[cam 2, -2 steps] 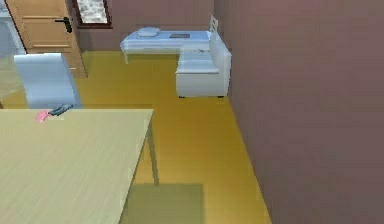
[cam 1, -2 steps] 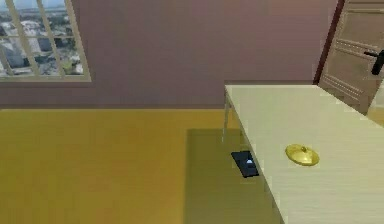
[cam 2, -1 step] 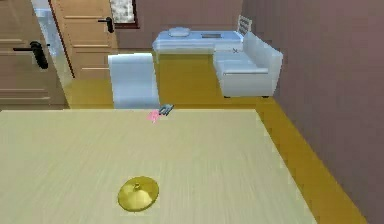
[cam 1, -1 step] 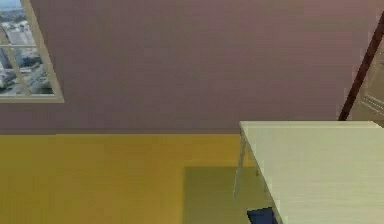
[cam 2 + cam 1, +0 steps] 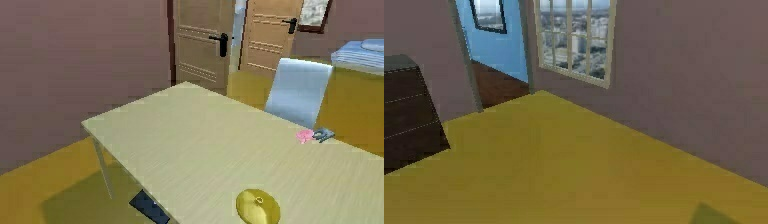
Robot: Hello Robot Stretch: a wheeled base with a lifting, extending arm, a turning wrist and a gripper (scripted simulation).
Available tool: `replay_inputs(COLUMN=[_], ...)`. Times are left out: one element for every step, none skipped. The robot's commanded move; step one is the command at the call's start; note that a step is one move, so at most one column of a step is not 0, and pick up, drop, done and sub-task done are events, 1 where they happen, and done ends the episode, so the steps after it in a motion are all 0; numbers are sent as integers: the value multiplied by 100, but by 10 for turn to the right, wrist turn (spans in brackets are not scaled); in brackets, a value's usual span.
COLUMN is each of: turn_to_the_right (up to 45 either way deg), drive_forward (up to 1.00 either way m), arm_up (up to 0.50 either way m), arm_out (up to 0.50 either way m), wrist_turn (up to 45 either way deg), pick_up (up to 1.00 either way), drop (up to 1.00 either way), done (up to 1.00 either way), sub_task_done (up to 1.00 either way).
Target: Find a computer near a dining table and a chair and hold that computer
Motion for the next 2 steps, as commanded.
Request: replay_inputs(turn_to_the_right=[-90,450], drive_forward=[0,0], arm_up=[0,0], arm_out=[0,0], wrist_turn=[0,0], pick_up=[0,0], drop=[0,0], done=[0,0], sub_task_done=[0,0])
